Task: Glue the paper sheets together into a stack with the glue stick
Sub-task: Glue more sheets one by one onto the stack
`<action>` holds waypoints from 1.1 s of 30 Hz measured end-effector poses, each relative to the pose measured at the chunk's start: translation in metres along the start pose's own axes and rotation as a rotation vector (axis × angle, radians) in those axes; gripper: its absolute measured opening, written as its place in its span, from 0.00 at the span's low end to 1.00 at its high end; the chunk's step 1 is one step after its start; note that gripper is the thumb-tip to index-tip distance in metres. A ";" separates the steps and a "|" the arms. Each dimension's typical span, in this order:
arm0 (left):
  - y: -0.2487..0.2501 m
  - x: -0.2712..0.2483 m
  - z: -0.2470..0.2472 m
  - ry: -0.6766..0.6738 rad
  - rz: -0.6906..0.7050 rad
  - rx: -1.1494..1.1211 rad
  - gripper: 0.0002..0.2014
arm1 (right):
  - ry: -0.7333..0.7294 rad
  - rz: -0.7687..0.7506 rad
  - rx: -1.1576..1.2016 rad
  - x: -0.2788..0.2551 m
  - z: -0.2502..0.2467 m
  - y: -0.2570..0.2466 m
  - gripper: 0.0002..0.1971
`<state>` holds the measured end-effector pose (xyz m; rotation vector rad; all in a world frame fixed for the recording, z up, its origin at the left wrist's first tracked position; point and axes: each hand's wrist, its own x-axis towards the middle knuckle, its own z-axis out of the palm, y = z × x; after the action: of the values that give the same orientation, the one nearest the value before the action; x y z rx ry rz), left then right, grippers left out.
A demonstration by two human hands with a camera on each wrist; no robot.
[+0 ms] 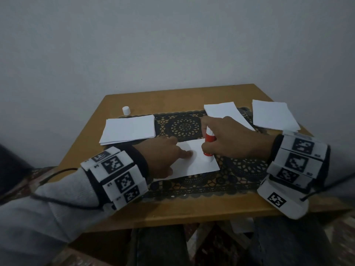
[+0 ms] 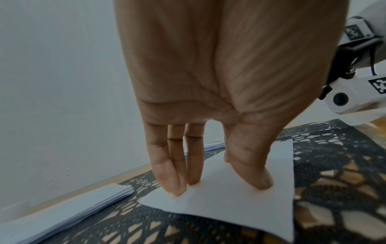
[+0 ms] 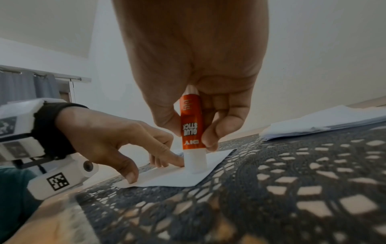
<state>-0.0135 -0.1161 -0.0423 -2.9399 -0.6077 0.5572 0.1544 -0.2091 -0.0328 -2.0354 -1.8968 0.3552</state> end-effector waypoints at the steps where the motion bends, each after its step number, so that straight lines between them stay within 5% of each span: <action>1: 0.000 0.000 0.000 0.000 0.001 -0.003 0.37 | -0.008 0.009 0.003 -0.002 0.000 0.000 0.14; 9: 0.004 0.001 -0.005 0.055 -0.013 -0.114 0.28 | -0.080 0.050 0.063 -0.013 -0.005 0.004 0.11; 13: 0.005 0.010 -0.010 0.116 -0.017 -0.167 0.22 | -0.059 0.080 0.289 -0.011 -0.016 0.011 0.07; 21: 0.000 0.035 -0.012 0.080 -0.120 -0.249 0.34 | 0.073 0.058 0.307 -0.008 -0.031 0.015 0.07; 33: -0.009 0.045 -0.017 0.037 -0.137 -0.357 0.33 | 0.093 0.073 0.330 -0.012 -0.027 0.021 0.07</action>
<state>0.0285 -0.0903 -0.0403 -3.1890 -0.9887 0.4172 0.1835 -0.2240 -0.0169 -1.8684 -1.5917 0.5431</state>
